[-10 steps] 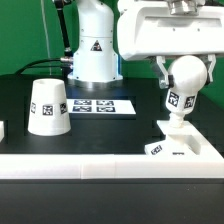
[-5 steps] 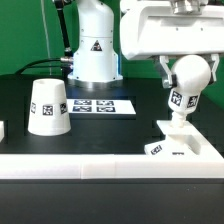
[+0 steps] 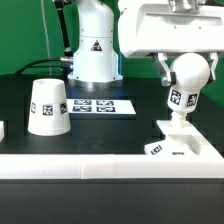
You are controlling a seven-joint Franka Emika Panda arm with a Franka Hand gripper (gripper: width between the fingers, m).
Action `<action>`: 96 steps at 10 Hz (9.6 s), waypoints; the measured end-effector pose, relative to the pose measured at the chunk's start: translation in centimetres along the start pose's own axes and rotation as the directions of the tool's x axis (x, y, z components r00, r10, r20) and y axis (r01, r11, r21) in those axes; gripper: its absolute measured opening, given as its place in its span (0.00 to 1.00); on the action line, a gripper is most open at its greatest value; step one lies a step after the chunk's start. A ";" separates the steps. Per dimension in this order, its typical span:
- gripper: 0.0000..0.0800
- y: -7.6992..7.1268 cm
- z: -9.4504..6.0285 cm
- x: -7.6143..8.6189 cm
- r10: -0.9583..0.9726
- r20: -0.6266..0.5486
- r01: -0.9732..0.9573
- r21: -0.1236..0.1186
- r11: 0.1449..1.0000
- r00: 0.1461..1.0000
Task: Assemble lamp
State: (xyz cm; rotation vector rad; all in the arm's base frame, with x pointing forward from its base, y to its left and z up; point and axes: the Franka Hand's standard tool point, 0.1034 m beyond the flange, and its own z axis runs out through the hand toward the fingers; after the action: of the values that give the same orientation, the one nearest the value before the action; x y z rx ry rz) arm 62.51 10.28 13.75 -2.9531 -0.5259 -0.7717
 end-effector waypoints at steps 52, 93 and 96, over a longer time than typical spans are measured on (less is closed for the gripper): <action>0.72 -0.2 0.3 -2.0 -0.001 0.334 -0.030 0.088 0.996 0.943; 0.87 -0.3 0.7 -2.0 0.199 0.380 -0.247 0.079 0.966 0.903; 0.87 -0.1 0.7 -2.1 -0.006 0.358 -0.053 0.154 0.987 0.934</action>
Offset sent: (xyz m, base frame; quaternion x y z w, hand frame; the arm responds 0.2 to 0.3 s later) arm -0.0132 0.0009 0.0013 -0.0017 0.0049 0.0029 1.0000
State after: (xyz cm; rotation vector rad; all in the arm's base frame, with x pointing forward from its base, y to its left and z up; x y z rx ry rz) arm 61.09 9.85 12.11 -2.9462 -0.5387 -0.1722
